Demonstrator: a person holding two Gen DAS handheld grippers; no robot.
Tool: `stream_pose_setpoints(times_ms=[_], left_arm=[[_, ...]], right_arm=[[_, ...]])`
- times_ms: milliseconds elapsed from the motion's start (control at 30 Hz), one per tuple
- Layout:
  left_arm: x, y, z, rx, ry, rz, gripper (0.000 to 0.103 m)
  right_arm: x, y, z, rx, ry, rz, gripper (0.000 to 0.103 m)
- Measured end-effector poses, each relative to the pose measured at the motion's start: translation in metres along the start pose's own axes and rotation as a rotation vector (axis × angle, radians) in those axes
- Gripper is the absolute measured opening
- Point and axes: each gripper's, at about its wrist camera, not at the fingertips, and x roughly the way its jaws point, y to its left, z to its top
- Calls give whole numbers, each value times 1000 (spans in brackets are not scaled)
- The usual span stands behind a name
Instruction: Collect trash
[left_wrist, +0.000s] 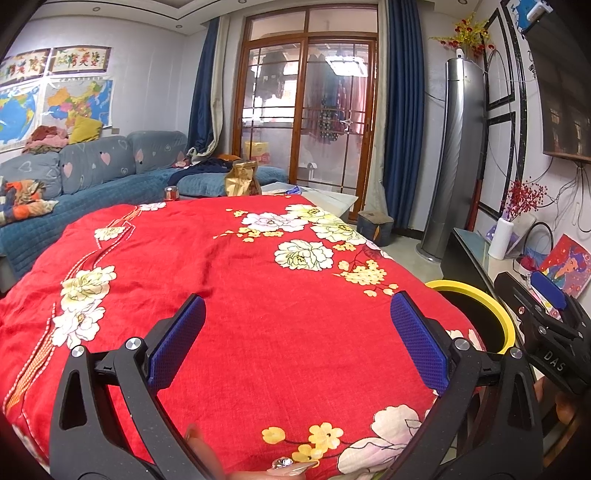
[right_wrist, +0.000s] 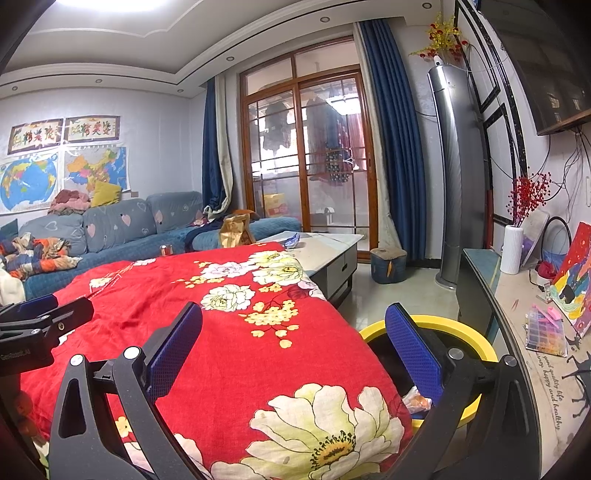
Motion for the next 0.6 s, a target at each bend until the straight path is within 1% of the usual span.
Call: stream_pose_setpoints(times_ms=[333,433,533,600], left_arm=[[4,1,-7,8,35,32,92],[9,6,-7,-8,56,40,92],[14,26,-3,-54,71,67,92],[14,54,6,-94,75,116,92]], right_arm=[[-1,0,0,3,5,0,96],[3,5,0,7,18,6,97],[13,23,12,7,27,57,97],[25,44,23,17,48,115,97]])
